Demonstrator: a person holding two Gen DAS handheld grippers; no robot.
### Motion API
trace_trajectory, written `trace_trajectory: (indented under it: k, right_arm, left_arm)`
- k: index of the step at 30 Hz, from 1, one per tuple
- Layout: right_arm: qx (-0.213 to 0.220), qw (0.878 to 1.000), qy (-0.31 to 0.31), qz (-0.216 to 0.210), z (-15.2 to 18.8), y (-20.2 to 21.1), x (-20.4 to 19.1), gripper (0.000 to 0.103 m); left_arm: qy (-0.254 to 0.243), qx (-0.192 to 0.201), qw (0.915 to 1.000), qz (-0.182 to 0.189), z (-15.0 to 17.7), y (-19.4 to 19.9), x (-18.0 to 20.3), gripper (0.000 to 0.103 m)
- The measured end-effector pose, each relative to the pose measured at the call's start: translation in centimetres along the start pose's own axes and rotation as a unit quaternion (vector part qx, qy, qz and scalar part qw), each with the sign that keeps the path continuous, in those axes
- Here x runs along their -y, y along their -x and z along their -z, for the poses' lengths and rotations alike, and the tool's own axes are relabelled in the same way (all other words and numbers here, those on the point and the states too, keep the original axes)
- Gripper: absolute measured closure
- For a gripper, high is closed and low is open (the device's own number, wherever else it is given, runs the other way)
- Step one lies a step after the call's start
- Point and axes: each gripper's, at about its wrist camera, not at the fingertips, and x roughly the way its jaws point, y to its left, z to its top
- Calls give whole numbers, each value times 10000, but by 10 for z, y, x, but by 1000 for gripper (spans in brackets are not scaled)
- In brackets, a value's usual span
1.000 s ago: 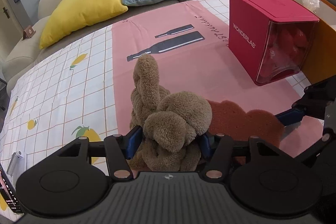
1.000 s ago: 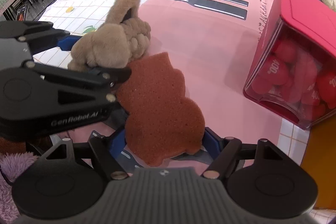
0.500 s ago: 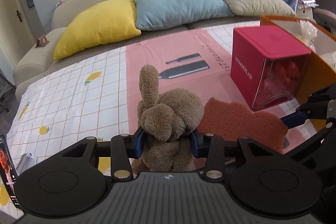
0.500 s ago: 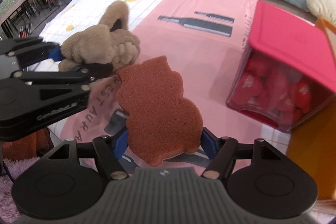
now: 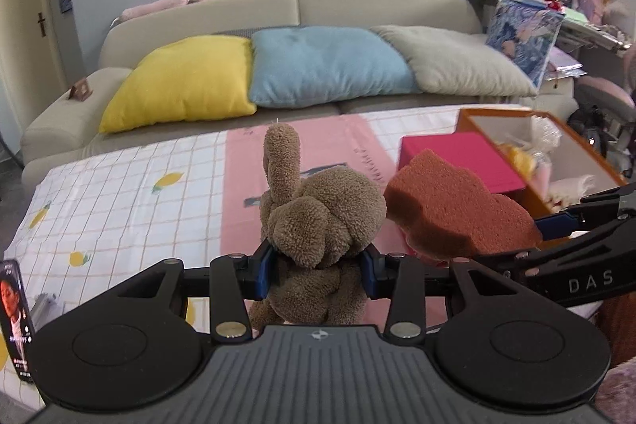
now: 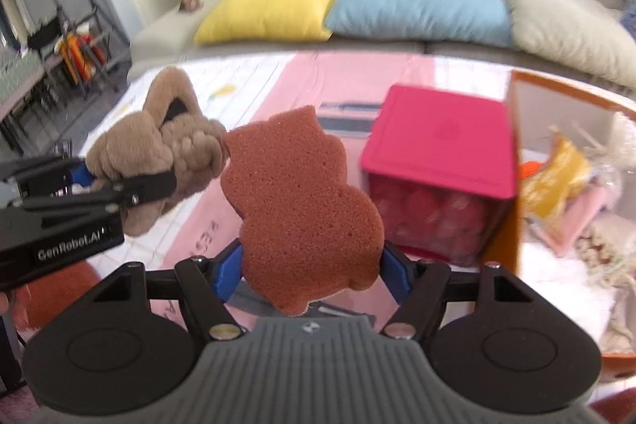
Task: Organize soft objects
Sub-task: 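Lift the plush toy with the left tool while the right tool lifts the sponge, then lower both held items into the box and open both tools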
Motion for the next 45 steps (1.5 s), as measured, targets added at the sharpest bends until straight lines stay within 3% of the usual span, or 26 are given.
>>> trace_trajectory:
  k: [10, 20, 27, 31, 36, 45]
  right_arm:
    - [551, 9924, -1026, 387, 5, 60, 67, 33]
    - [852, 9692, -2035, 1095, 15, 99, 161, 33]
    - [371, 9673, -2140, 1307, 22, 89, 196, 33]
    - [-98, 9705, -1806, 1598, 28, 71, 202, 33]
    - [-590, 9748, -1529, 1515, 36, 51, 211, 32]
    - [-815, 9756, -1264, 1600, 34, 48, 214, 28]
  left_arm:
    - [-438, 264, 9947, 896, -38, 8, 62, 56]
    - [-1017, 75, 9781, 1815, -76, -24, 129, 56]
    - [-1817, -505, 9556, 2262, -87, -58, 185, 56]
    - [-2199, -849, 9417, 2402, -79, -76, 210, 56]
    - [-2617, -1169, 9266, 2433, -71, -90, 228, 56]
    - [-2750, -1648, 9159, 2414, -66, -122, 243, 56]
